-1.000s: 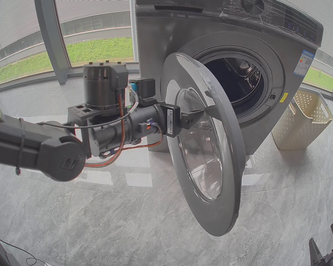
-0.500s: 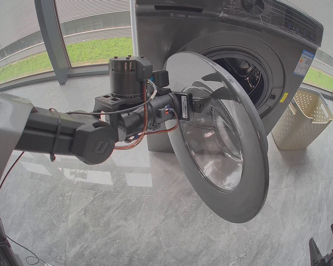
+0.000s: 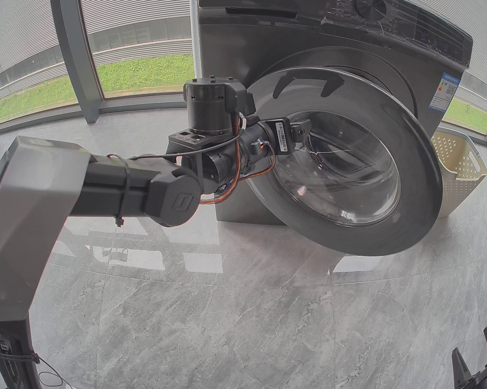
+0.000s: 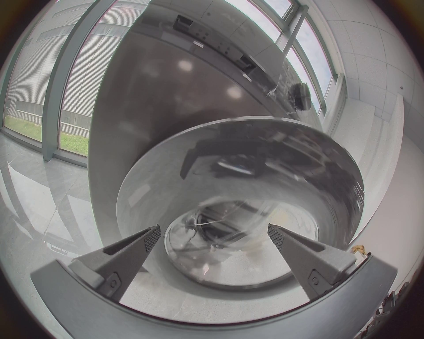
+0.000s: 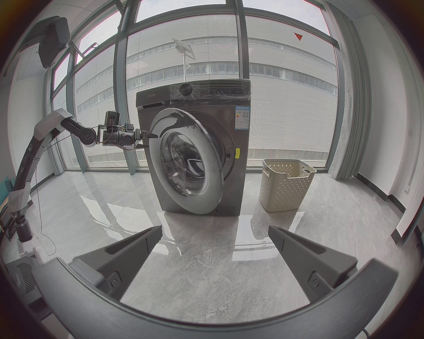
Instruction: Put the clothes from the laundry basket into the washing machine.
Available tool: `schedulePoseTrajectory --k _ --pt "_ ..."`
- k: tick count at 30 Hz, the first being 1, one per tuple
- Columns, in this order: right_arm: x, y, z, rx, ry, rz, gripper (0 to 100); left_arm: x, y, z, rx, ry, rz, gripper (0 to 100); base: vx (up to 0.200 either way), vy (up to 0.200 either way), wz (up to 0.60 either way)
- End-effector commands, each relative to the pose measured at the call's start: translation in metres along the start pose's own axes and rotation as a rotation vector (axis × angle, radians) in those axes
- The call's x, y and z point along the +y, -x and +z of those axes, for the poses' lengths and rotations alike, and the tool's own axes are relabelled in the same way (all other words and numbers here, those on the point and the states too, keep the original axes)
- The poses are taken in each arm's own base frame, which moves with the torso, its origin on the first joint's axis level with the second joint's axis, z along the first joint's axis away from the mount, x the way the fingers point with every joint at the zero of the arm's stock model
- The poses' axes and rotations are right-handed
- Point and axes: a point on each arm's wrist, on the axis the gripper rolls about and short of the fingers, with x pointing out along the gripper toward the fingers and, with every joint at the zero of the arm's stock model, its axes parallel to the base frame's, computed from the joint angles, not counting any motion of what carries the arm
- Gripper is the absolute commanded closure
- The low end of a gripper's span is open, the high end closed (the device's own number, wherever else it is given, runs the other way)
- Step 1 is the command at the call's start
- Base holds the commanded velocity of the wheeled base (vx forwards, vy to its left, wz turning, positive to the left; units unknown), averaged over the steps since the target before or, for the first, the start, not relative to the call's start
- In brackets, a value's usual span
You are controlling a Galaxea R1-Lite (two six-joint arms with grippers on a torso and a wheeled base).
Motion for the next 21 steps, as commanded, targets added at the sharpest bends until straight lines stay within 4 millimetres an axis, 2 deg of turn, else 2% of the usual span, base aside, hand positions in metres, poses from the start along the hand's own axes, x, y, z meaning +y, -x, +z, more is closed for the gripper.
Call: schedulePoseTrajectory --k 1,4,8,10,13,14,21 --pt "0.000 0.000 -0.005 0.003 0.000 0.000 0 0.003 0.002 -0.009 0.036 0.000 0.012 0 0.000 0.000 0.00" --pt "0.000 0.000 -0.005 0.003 0.000 0.000 0 -0.001 0.020 -0.003 0.062 -0.002 0.010 0 0.000 0.000 0.00" --pt "0.000 0.000 -0.005 0.003 -0.002 0.000 0 -0.009 0.052 -0.007 0.136 -0.011 -0.005 0 0.000 0.000 0.00" --pt "0.000 0.000 -0.005 0.003 0.000 0.000 0 -0.014 0.088 -0.005 0.178 -0.021 -0.026 0 0.000 0.000 0.00" --pt "0.000 0.000 -0.005 0.003 0.000 0.000 0 -0.019 0.117 0.000 0.193 -0.023 -0.047 0 0.000 0.000 0.00" --pt "0.000 0.000 -0.005 0.003 0.000 0.001 0 -0.020 0.143 0.003 0.205 -0.025 -0.063 0 0.000 0.000 0.00" --pt "0.000 0.000 -0.005 0.003 -0.002 0.000 0 -0.006 0.253 0.007 0.201 -0.047 -0.103 0 0.000 0.000 0.00"
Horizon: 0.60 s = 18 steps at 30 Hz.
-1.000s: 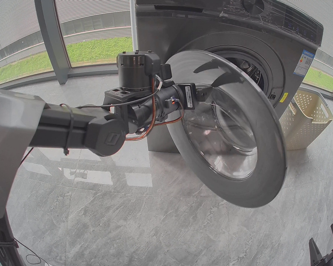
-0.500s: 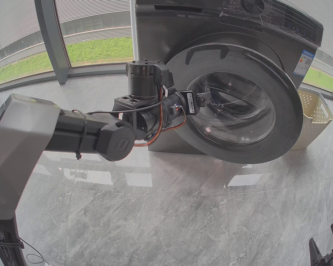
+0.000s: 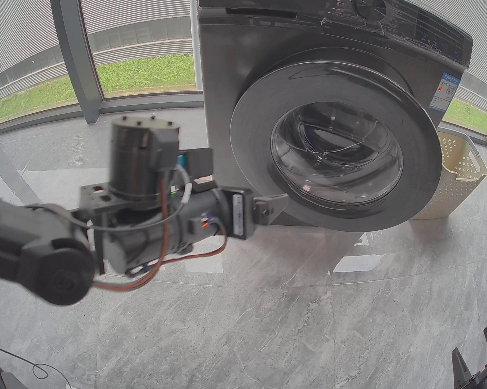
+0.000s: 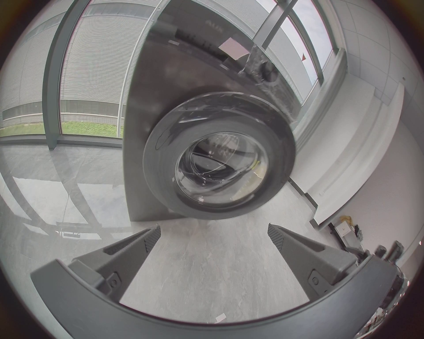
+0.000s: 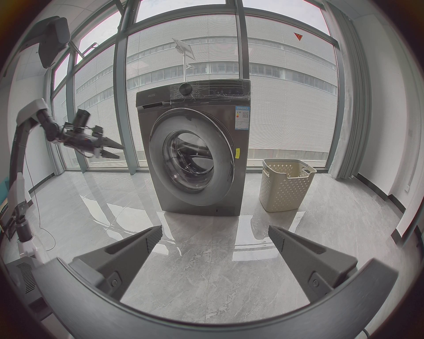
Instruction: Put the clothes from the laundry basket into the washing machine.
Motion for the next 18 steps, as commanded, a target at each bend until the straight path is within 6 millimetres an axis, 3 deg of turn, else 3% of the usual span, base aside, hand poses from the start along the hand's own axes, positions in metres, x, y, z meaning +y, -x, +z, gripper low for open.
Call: schedulePoseTrajectory --k 1,2,3,4,8,14,18 --pt "0.000 0.000 -0.005 0.003 -0.001 0.000 0 0.003 0.132 -0.009 -0.082 -0.029 -0.081 0 0.000 0.000 0.00" --pt "0.000 0.000 -0.005 0.003 -0.002 0.000 0 0.009 0.151 -0.019 -0.089 -0.054 -0.078 0 0.000 0.000 0.00" --pt "0.000 0.000 -0.005 0.003 -0.002 0.000 0 0.009 0.151 -0.019 -0.089 -0.054 -0.078 0 0.000 0.000 0.00" --pt "0.000 0.000 -0.005 0.003 -0.001 -0.002 0 0.021 0.180 -0.038 -0.097 -0.091 -0.056 0 0.000 0.000 0.00" --pt "0.000 0.000 -0.005 0.003 0.001 0.000 0 0.049 0.227 -0.077 -0.144 -0.135 0.064 0 0.000 0.000 0.00" --pt "0.000 0.000 -0.005 0.003 -0.001 -0.002 0 0.059 0.264 -0.091 -0.276 -0.116 0.173 0 0.000 0.000 0.00" --pt "0.000 0.000 -0.005 0.003 -0.001 -0.002 0 0.064 0.282 -0.115 -0.277 -0.126 0.280 0 0.000 0.000 0.00"
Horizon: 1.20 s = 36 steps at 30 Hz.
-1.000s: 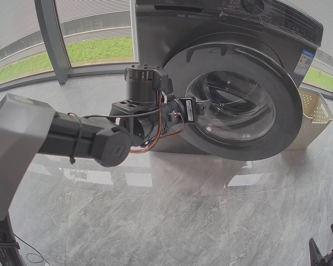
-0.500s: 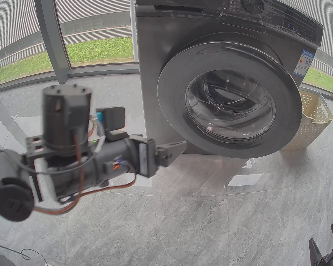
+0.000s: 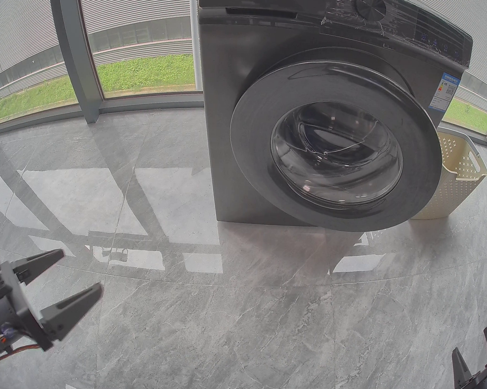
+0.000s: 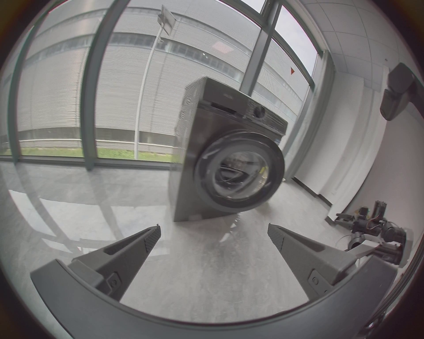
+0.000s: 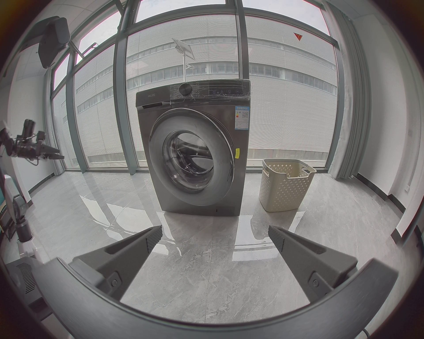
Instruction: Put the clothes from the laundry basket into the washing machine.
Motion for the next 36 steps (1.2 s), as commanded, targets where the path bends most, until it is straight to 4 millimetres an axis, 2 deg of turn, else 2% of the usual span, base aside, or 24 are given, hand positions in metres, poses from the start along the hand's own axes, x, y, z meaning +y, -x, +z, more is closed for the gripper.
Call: schedulePoseTrajectory --k 1,5,13,16,22,25,36 --pt "0.000 0.000 -0.005 0.002 0.000 0.001 0 0.016 0.073 -0.051 -0.126 -0.031 0.210 0 0.000 0.000 0.00" --pt "0.000 0.000 -0.005 0.002 0.001 0.001 0 0.018 0.086 -0.080 -0.121 -0.038 0.301 0 0.000 0.000 0.00" --pt "0.000 0.000 -0.005 0.002 0.001 0.001 0 0.015 0.095 -0.107 -0.156 -0.047 0.460 0 0.000 0.000 0.00" --pt "0.000 0.000 -0.005 0.004 0.003 -0.001 0 0.015 0.097 -0.121 -0.057 -0.012 0.505 0 0.000 0.000 0.00" --pt "0.000 0.000 -0.005 0.004 0.001 -0.008 0 0.016 0.097 -0.119 -0.083 -0.010 0.547 0 0.000 0.000 0.00" --pt "0.000 0.000 -0.005 0.005 0.001 -0.008 0 0.013 0.098 -0.121 -0.109 -0.031 0.632 0 0.000 0.000 0.00" --pt "0.000 0.000 -0.004 -0.015 0.002 0.002 0 0.011 0.101 -0.124 -0.139 -0.051 0.571 0 0.000 0.000 0.00"
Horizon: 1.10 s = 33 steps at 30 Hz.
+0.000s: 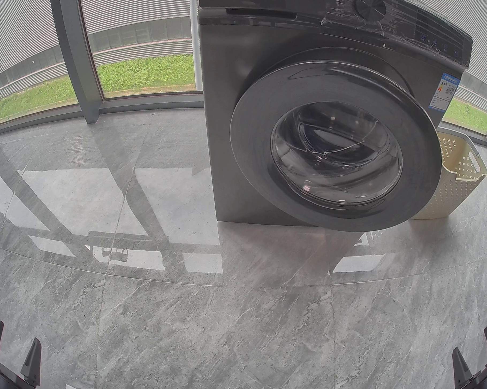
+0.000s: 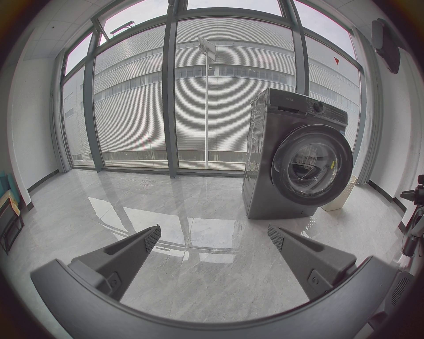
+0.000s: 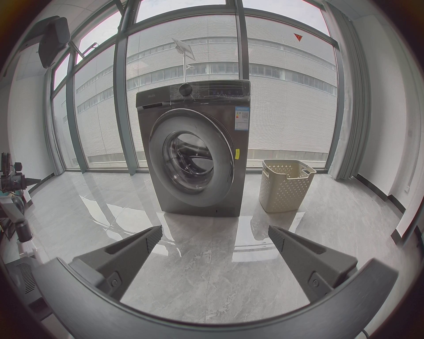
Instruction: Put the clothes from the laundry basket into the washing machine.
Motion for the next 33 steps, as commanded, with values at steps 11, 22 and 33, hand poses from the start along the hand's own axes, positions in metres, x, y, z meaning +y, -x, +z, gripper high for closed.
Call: schedulePoseTrajectory --k 11,22,33 --pt "0.000 -0.027 0.064 0.088 -0.072 0.132 0 0.000 0.001 -0.005 -0.004 -0.001 -0.011 0 0.000 -0.200 0.00" --pt "0.018 -0.139 0.085 0.330 -0.204 0.348 0 0.000 0.001 -0.006 -0.001 -0.003 -0.012 0 0.000 -0.200 0.00" --pt "0.098 -0.233 0.106 0.388 -0.511 0.382 0 0.000 0.001 -0.008 0.017 -0.016 -0.027 0 0.000 -0.145 0.00"
